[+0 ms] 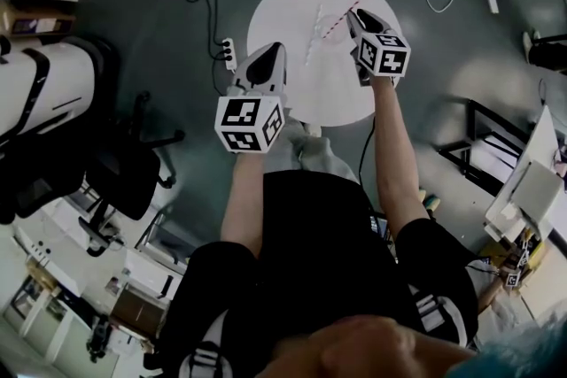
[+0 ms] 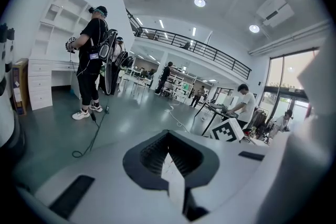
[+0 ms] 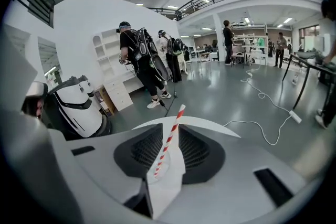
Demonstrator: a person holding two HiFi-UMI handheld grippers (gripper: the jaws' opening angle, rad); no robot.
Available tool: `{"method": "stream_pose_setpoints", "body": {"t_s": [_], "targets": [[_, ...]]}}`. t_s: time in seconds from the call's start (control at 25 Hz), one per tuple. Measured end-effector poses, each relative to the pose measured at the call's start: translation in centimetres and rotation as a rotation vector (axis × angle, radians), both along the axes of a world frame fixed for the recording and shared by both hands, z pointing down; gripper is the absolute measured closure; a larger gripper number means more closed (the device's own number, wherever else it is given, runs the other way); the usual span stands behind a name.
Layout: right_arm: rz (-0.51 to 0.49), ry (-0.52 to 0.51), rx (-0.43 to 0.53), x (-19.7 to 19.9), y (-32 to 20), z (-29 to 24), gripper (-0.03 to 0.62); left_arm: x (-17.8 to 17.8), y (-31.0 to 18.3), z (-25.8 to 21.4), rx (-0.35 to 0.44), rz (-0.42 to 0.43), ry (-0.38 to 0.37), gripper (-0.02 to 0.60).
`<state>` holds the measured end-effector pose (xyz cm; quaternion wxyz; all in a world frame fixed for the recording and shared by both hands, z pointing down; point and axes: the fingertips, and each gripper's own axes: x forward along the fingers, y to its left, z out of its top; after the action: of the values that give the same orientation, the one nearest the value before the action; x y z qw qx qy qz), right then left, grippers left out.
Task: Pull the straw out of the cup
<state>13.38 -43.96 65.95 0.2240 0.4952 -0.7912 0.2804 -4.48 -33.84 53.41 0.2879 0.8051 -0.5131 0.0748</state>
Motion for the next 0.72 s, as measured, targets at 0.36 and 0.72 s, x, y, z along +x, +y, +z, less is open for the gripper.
{"method": "stream_pose_setpoints", "body": {"t_s": [0.36, 0.72], "targets": [[0.092, -0.112, -0.05, -0.2, -1.7, 1.7, 0.52, -1.0, -0.2, 0.9, -0.013, 0.013, -0.009, 0.574], [0.112, -0.168, 0.034, -1.6, -1.2, -2.7, 0.557, -1.2, -0.5, -0.8, 0.029, 0.035, -0.006, 0.574]]}}
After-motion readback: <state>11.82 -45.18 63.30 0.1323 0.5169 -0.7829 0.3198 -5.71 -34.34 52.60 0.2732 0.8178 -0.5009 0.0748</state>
